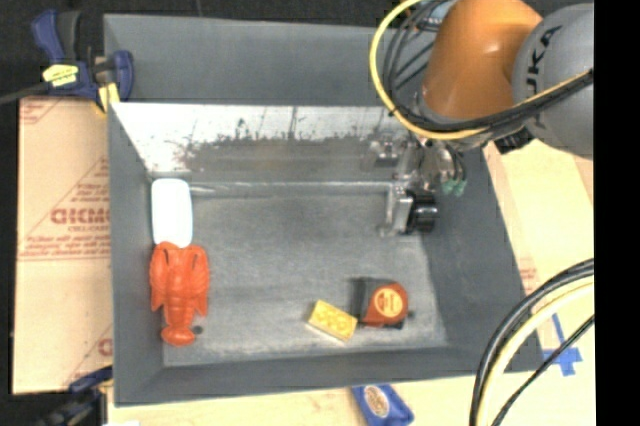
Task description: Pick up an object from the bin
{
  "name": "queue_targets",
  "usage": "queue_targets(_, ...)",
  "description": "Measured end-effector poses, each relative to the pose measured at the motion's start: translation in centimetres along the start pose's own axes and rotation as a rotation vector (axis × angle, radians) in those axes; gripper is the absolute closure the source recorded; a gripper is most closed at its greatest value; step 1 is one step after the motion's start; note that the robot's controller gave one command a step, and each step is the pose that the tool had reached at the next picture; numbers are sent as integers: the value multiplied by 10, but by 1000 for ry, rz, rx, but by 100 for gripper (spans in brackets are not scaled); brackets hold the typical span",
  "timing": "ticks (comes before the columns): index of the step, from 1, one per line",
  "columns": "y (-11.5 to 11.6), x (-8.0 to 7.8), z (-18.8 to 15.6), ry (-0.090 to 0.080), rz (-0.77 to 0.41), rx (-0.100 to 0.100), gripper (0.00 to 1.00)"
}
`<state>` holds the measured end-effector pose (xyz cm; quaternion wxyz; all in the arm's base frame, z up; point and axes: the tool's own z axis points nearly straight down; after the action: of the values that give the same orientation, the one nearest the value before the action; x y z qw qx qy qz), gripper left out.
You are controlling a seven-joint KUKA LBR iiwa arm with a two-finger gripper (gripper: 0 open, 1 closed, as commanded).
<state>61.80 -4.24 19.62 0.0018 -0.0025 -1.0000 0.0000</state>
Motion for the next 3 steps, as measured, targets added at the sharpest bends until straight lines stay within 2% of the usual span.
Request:
queue_targets(1, 0, -1, -5, -8, -1, 1, 0)
queue_targets(2, -21, 45, 41, -14, -18, 2, 0)
queue_targets(3, -35, 90, 87, -1, -32, 3, 0)
